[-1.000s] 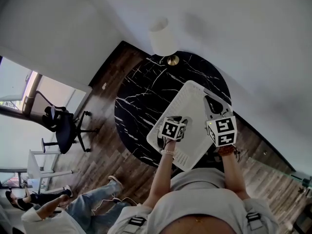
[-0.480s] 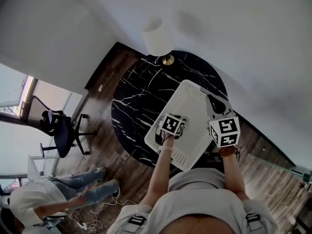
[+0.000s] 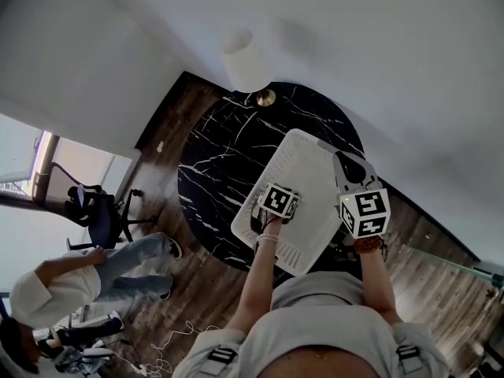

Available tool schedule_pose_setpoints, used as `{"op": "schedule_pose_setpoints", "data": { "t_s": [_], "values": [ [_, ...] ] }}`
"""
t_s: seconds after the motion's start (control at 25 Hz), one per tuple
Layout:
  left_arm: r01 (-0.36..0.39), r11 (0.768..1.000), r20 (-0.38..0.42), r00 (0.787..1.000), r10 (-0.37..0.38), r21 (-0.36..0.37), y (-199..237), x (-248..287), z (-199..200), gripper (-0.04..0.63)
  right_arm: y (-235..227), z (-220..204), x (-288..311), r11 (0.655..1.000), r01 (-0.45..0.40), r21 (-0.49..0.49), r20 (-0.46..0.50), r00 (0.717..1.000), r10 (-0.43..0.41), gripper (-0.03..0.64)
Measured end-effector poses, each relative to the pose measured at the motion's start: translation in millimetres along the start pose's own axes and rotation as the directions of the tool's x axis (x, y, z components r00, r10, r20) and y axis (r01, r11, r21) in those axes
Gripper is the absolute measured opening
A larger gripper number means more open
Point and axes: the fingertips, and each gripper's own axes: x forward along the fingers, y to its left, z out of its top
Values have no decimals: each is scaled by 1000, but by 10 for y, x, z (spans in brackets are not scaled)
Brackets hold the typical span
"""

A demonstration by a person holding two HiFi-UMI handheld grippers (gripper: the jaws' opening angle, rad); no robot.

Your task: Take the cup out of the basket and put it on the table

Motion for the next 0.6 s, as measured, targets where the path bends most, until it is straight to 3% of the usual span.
{"op": "schedule_pose_setpoints", "data": {
  "t_s": [0.32, 0.6],
  "values": [
    [-31, 1000, 10, 999, 31, 1, 55, -16, -1, 69, -46, -5, -45, 1000, 11, 13, 6, 1000, -11, 9],
    [-52, 998, 29, 998, 53, -43, 161, -52, -98, 52, 40, -13, -21, 1000, -9, 6, 10, 1000, 9, 9]
  ]
}}
